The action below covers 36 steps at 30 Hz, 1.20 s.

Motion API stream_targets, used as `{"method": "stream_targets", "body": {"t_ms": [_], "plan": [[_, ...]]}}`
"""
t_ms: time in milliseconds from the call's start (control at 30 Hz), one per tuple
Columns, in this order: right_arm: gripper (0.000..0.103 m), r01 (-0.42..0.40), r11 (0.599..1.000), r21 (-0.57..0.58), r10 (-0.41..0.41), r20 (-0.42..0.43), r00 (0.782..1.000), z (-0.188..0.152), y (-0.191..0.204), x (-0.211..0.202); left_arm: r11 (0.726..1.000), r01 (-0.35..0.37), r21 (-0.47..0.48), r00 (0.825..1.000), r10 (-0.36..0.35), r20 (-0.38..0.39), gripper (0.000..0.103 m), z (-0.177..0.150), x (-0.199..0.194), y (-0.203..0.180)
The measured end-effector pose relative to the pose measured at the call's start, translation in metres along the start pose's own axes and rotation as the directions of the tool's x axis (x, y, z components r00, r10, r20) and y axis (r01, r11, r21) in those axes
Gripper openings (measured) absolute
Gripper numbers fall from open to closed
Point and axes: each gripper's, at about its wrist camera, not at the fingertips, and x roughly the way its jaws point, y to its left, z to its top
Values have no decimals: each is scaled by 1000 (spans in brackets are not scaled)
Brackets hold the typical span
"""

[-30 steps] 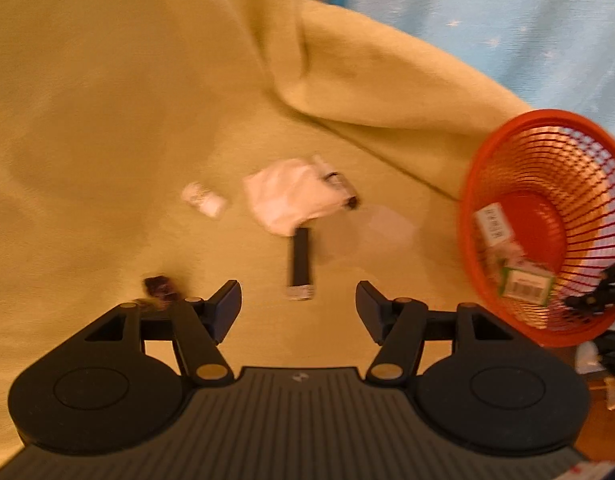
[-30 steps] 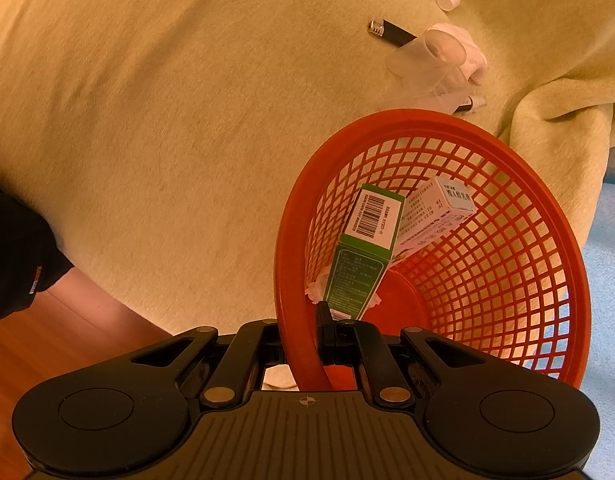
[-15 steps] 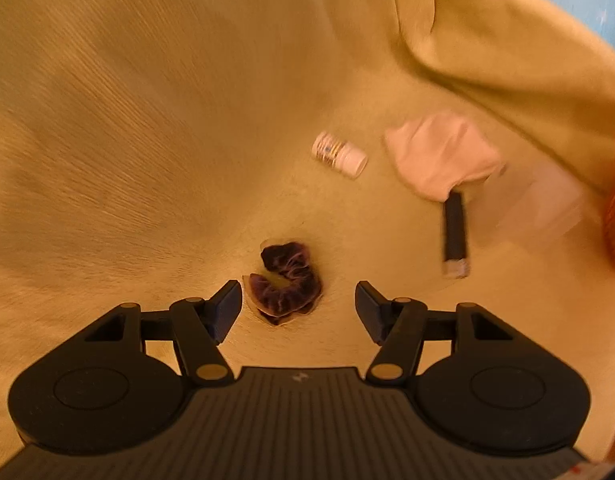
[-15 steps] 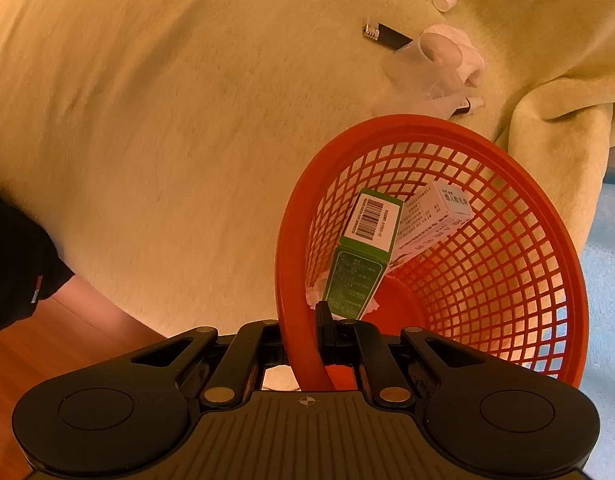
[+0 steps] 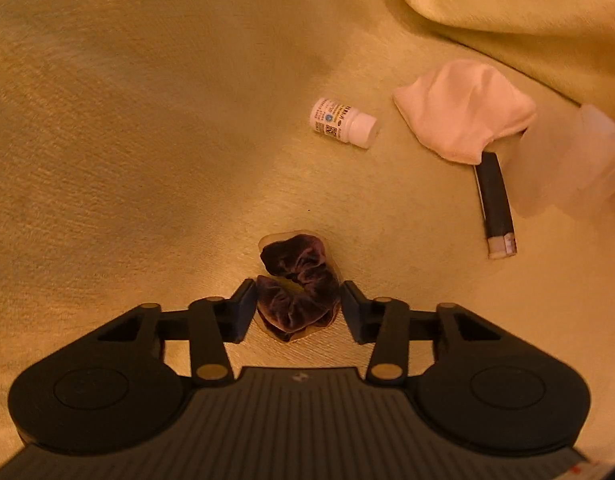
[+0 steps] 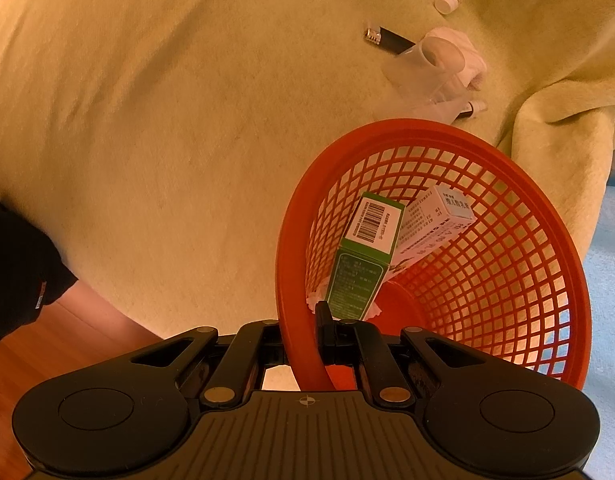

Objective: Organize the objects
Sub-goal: 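Move the left tool to the brown scrunchie and grasp it, then carry the scrunchie over the wastebasket and open the left tool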

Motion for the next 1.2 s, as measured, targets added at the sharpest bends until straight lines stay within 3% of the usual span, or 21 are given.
{"method": "stream_targets", "body": {"t_ms": [233,467,633,967,1200], "plan": [[3,-4,1000,8,4,-1,1000,0,-1,0,1000,20,2,1000,-20,-16,18,3,-2,1],[3,-4,1000,10,4,-3,1000,0,-1,-1,999,51,-10,999,-51,-2,16,6,-30,-2],[3,-1,1000,14,1,-6,1000,-1,-1,-1,994,110,-10,994,-110,19,16,8,-63,-12],[3,14,1000,2,-14,-10,1000,-1,3,1,970,240,42,967,-243,82,16,26,-131,-55],[3,20,1000,-1,-20,-8,1000,-4,4,1,934,340,108,929,-352,119,16,48,-162,-90]]}}
